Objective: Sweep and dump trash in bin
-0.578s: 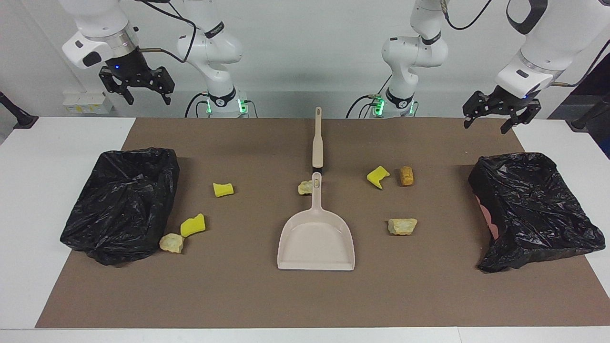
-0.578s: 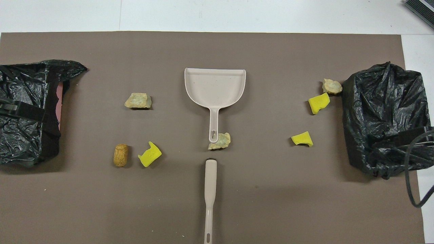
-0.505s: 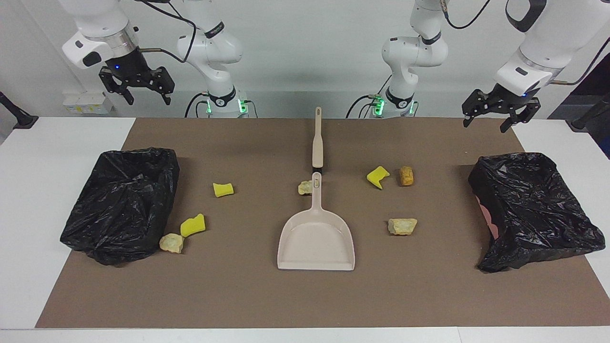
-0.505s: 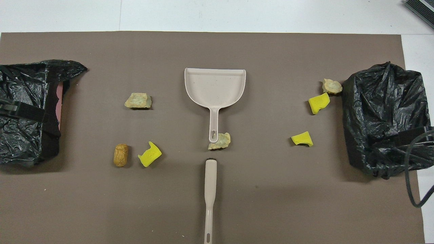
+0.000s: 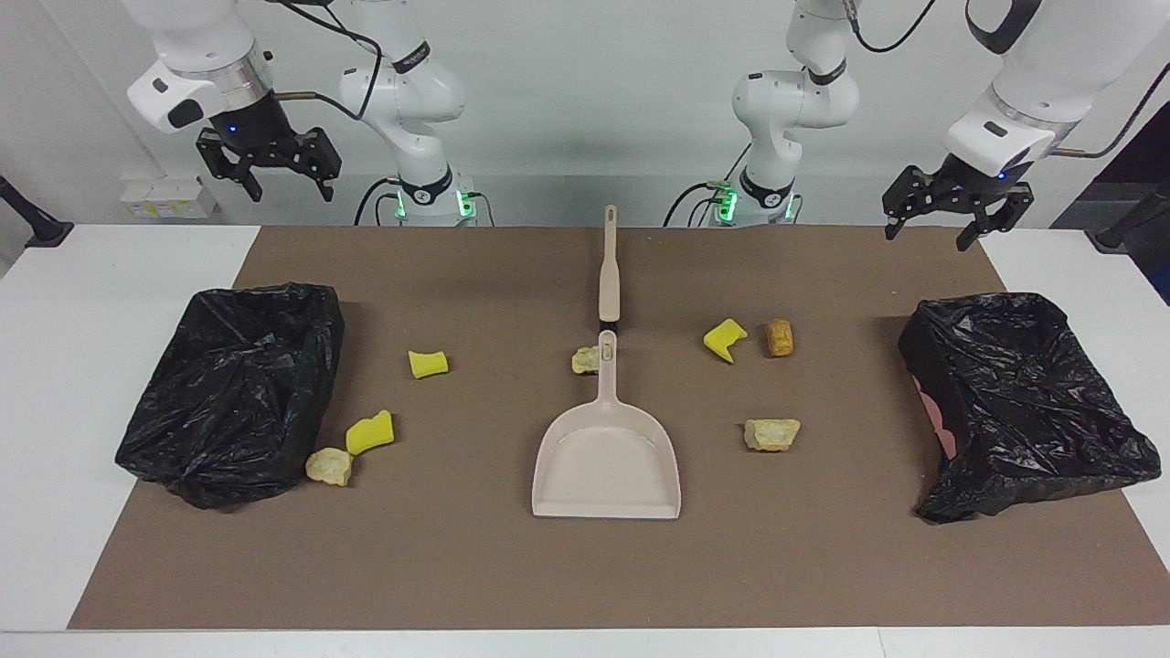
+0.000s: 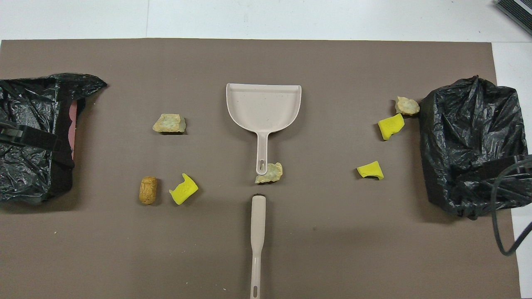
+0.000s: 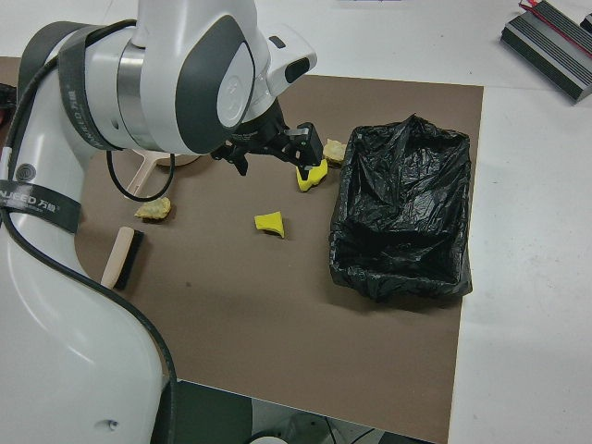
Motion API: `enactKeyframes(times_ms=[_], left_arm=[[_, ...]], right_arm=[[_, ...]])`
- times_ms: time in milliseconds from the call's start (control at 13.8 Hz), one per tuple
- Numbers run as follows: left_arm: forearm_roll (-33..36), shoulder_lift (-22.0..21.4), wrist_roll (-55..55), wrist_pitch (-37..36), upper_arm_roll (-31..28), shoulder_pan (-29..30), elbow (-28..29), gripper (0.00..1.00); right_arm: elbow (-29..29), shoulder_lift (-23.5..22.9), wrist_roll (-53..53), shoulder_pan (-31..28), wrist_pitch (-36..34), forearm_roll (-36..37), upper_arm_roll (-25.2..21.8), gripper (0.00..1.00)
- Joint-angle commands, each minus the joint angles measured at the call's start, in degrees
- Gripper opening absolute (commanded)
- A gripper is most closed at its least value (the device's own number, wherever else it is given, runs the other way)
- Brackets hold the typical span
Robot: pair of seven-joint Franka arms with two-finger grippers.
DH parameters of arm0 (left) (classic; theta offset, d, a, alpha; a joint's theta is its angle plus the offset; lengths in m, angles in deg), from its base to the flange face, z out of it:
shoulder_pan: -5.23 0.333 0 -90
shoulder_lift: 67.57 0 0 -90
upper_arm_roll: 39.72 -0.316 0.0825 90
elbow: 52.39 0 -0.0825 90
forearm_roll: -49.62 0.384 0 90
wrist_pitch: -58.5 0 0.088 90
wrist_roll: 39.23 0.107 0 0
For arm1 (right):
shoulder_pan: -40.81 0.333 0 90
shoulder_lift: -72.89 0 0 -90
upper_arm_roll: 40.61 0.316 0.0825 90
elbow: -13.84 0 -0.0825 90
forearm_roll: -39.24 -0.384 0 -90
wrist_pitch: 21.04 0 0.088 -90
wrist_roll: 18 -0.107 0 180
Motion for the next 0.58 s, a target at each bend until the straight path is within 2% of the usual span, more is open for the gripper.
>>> enactKeyframes(times_ms=[0, 144, 289, 505], left_arm=[[0.2, -1.1, -0.9, -0.4, 0.7, 0.1, 0.8, 1.00], [-0.1, -2.9, -1.3, 1.9, 1.4, -2.4, 4.0, 1.00], [-0.2, -6.3, -2.6, 5.5, 2.7, -5.4, 10.4, 1.00], [-0.3, -8.7, -12.8, 11.3, 10.4, -5.2, 18.5, 1.00]], right_arm=[[-1.2, 1.2, 1.2, -0.5, 0.6, -0.4, 0.3, 1.00], [-1.2, 1.2, 1.1, -0.5, 0.5, -0.3, 0.3, 1.00], [-1.3, 1.2, 1.2, -0.5, -0.1, -0.3, 0.3, 1.00], [-1.9, 1.7, 1.2, -0.6, -0.4, -0.4, 0.4, 1.00]])
